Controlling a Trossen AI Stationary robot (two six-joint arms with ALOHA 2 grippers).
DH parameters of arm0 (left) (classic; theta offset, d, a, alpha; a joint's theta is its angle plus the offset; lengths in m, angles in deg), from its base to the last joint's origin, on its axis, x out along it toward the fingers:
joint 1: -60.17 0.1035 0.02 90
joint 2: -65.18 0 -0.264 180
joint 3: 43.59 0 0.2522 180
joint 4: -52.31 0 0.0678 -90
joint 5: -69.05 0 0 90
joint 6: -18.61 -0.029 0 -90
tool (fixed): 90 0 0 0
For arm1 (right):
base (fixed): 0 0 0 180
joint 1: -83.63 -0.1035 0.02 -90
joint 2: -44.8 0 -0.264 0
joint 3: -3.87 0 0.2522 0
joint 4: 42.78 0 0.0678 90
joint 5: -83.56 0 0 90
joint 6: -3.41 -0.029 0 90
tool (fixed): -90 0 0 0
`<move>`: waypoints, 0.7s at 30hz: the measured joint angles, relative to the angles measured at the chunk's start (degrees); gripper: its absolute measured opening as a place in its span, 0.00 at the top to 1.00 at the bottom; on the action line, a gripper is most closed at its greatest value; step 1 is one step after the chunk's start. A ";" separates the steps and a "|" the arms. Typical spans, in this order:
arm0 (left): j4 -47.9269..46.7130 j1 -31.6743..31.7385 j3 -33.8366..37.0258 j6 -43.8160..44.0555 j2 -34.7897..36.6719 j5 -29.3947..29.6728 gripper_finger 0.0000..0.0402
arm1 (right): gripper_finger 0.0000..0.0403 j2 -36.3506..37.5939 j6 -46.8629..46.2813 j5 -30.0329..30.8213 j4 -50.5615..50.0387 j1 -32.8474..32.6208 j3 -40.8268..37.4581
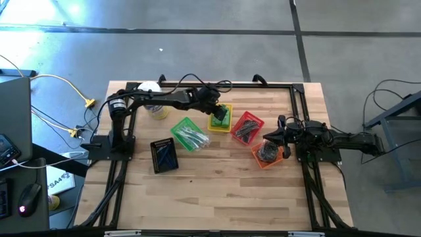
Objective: Pick & Place Travel size toiletries
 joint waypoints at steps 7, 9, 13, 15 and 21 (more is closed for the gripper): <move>-0.66 -0.95 -0.01 1.17 -1.11 0.28 0.65 | 1.00 0.00 0.00 0.04 -0.02 0.00 0.01; 0.59 -1.40 -0.08 1.10 -1.91 0.69 0.65 | 1.00 0.00 0.00 -0.02 -0.02 0.00 0.00; 0.08 -1.40 0.00 0.90 -2.53 0.84 0.65 | 1.00 0.00 -0.07 -0.28 -0.07 0.01 0.01; 1.02 -1.30 -0.13 0.91 -3.30 0.85 0.65 | 1.00 0.00 -0.09 -0.81 -0.07 0.02 0.00; 0.57 -1.35 0.02 1.28 -3.43 0.29 0.63 | 1.00 0.00 -0.20 -1.16 -0.07 0.00 0.00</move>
